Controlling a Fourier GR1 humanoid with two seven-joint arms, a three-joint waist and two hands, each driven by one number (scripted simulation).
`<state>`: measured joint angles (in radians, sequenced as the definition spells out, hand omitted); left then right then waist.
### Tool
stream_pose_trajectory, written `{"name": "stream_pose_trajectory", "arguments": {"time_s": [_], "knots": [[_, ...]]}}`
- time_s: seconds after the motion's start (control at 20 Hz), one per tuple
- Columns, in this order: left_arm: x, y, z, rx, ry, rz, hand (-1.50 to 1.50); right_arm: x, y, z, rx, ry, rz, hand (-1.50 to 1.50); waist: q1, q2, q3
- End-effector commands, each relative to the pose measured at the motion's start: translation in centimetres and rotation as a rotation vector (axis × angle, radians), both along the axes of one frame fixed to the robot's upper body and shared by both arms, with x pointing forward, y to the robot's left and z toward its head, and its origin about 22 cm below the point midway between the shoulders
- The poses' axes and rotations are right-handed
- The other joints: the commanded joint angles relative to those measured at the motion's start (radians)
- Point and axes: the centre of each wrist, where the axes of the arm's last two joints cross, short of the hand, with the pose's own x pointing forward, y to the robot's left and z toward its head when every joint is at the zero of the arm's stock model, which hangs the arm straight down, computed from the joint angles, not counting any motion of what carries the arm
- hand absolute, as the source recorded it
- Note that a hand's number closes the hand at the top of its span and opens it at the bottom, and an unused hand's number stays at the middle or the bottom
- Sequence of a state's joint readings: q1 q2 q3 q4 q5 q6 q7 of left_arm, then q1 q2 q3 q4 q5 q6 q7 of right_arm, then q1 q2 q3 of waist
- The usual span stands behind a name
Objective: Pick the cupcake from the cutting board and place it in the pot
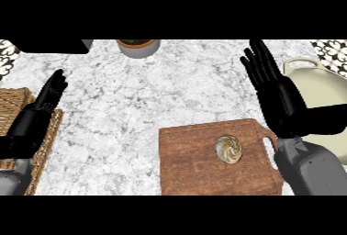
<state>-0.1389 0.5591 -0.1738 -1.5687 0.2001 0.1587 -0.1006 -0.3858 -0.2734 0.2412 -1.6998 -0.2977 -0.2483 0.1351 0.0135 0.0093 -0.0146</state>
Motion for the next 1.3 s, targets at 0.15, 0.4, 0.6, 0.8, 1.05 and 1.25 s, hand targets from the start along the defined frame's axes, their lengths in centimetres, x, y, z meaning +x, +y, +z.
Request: {"name": "stream_pose_trajectory", "arguments": {"time_s": [0.15, 0.4, 0.6, 0.8, 1.05, 1.25], "knots": [[-1.7, -1.2, -3.4, -0.182, 0.020, 0.145, 0.00, -2.0, -6.1, 3.1, -0.059, -0.500, 0.091, 1.50, -0.047, -0.015, 0.018], [-2.8, -4.0, -4.9, -0.322, 0.041, 0.178, 0.00, -3.3, -14.5, -2.7, -0.352, -0.450, -0.404, -1.50, -0.070, -0.004, 0.020], [-2.9, -5.3, -6.0, -0.320, 0.035, 0.164, 0.00, -7.8, -14.0, -8.5, -0.217, -0.671, -0.204, -1.50, -0.052, -0.009, 0.019], [-3.4, -6.8, -5.3, -0.332, 0.050, 0.143, 0.00, -11.3, -16.3, -11.4, -0.180, -0.761, -0.184, -1.50, -0.030, -0.012, 0.017], [-3.0, -6.5, -6.9, -0.321, 0.050, 0.136, 0.00, -14.2, -15.1, -9.5, -0.484, -0.614, -0.095, -1.50, -0.030, -0.010, 0.013], [-3.8, -6.8, -6.1, -0.323, 0.039, 0.148, 0.00, -15.3, -16.0, -7.9, -0.775, -0.462, -0.019, -1.50, -0.022, -0.013, 0.010]]}}
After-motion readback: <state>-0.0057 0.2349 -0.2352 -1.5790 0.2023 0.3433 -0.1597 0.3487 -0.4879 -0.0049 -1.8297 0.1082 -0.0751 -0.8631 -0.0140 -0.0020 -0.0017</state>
